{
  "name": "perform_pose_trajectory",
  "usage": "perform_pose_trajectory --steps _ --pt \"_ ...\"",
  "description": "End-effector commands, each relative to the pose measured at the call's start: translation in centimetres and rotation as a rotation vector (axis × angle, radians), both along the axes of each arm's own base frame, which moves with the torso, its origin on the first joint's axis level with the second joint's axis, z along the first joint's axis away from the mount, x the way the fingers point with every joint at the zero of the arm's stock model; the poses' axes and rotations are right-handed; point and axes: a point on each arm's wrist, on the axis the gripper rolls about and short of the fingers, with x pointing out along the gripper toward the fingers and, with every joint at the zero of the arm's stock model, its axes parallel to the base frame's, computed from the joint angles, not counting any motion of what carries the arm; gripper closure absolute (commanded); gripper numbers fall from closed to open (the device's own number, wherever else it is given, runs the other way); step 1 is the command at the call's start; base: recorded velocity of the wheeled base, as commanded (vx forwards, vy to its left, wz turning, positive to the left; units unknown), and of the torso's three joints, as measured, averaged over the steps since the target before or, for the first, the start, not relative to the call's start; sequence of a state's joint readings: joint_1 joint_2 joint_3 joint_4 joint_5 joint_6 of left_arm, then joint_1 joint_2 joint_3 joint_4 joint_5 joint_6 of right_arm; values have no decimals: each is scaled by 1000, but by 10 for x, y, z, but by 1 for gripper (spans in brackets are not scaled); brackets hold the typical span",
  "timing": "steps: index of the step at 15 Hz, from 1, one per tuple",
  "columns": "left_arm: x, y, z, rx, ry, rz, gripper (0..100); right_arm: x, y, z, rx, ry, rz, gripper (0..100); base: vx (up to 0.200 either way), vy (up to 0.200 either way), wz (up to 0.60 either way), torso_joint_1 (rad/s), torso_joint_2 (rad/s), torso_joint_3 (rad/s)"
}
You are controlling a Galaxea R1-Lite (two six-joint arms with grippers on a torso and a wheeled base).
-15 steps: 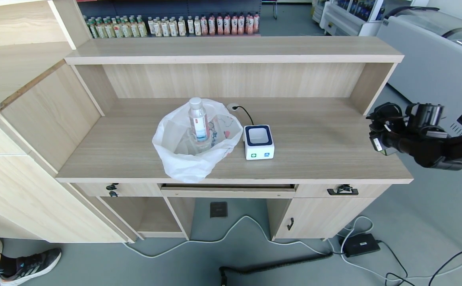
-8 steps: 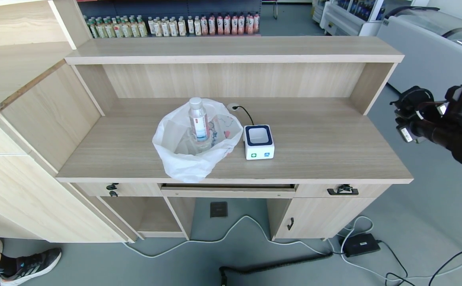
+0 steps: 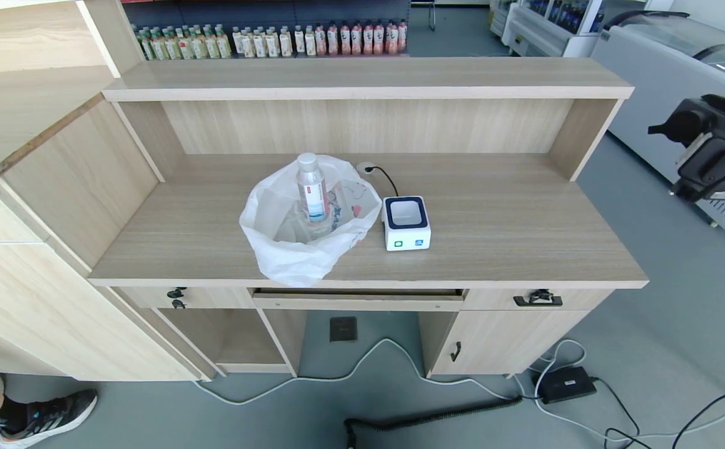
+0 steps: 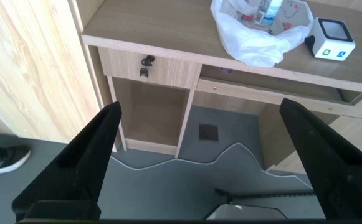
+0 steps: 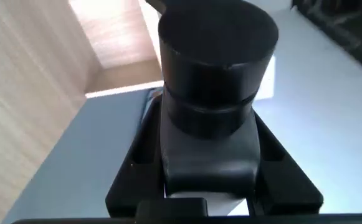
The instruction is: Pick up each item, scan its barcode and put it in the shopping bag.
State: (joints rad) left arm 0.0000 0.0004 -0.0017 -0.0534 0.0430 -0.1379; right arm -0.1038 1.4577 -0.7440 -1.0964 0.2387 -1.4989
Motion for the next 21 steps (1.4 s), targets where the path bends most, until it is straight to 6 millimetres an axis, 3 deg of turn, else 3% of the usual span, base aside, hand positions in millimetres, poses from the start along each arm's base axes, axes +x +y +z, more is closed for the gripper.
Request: perform_pose_trajectory --steps 1,2,5,9,10,15,21 --pt "0 0 0 0 -1 -2 0 -43 37 3 -224 -191 172 100 0 0 0 0 0 0" --pt "0 0 0 0 -1 0 0 -48 63 5 -398 -323 294 100 0 0 0 0 0 0" --pt "0 0 0 0 -1 0 0 -59 102 0 -591 -483 475 100 0 0 0 0 0 0" --pt "0 0 0 0 -1 1 0 -70 134 -15 -723 -564 690 100 0 0 0 0 0 0" --pt "0 0 0 0 -1 0 0 -80 143 -18 -747 -566 772 100 0 0 0 0 0 0" --pt "0 0 0 0 -1 0 0 -97 163 -40 -807 -394 1000 100 0 0 0 0 0 0" --pt "0 0 0 0 -1 0 0 -115 162 -36 -808 -480 1131 100 0 0 0 0 0 0"
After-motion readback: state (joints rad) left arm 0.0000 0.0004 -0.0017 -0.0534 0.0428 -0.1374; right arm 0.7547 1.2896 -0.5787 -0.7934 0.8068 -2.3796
